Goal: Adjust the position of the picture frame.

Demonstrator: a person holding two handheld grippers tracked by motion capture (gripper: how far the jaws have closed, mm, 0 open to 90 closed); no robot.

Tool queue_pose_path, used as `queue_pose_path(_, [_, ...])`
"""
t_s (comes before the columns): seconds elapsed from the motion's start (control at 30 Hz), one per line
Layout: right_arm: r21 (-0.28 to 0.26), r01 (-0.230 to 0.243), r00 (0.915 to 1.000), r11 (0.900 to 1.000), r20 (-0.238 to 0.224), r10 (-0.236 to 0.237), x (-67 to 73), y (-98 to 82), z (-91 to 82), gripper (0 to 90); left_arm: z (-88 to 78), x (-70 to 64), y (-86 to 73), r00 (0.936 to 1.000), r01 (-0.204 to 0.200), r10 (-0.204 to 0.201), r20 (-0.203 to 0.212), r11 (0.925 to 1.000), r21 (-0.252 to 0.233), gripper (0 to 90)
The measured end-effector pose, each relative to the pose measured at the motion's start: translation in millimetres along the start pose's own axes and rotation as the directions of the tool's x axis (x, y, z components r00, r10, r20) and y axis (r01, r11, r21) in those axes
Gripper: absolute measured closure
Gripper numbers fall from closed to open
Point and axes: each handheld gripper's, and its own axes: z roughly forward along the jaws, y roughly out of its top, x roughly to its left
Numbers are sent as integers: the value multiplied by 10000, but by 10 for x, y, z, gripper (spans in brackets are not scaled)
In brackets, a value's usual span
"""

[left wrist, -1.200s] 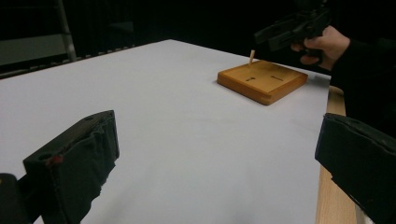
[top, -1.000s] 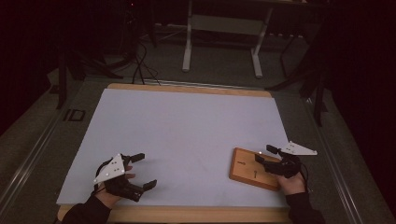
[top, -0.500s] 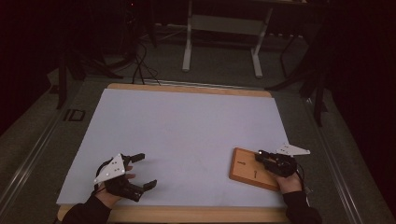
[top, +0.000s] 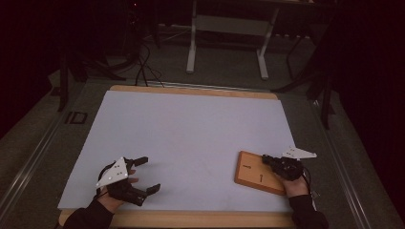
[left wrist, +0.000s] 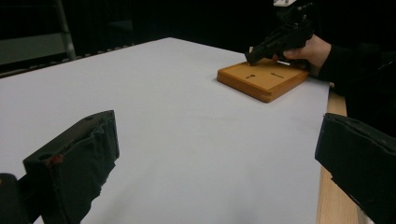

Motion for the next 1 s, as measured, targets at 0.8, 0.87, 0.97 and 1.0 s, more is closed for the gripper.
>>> queue_pose_path(0.8, [-304, 163, 9986, 9994, -501, -178, 49, 65, -58, 854, -2, -6, 3, 9999, -109, 109, 30, 9999, -10, 2])
queue_pose_path(0.87, [-369, 136, 9984, 9992, -538, -156, 50, 75, -75, 854, -1, -6, 3, 9999, -97, 97, 28, 10000, -11, 2])
queue_pose_path(0.97, [-518, 121, 9984, 9986, -551, -149, 56, 95, -107, 854, 2, -5, 2, 10000, -77, 77, 33, 10000, -7, 2])
queue_pose_path(1.0, [-592, 133, 9983, 9982, -566, -167, 63, 111, -125, 854, 4, -5, 1, 10000, -83, 83, 31, 10000, -2, 2])
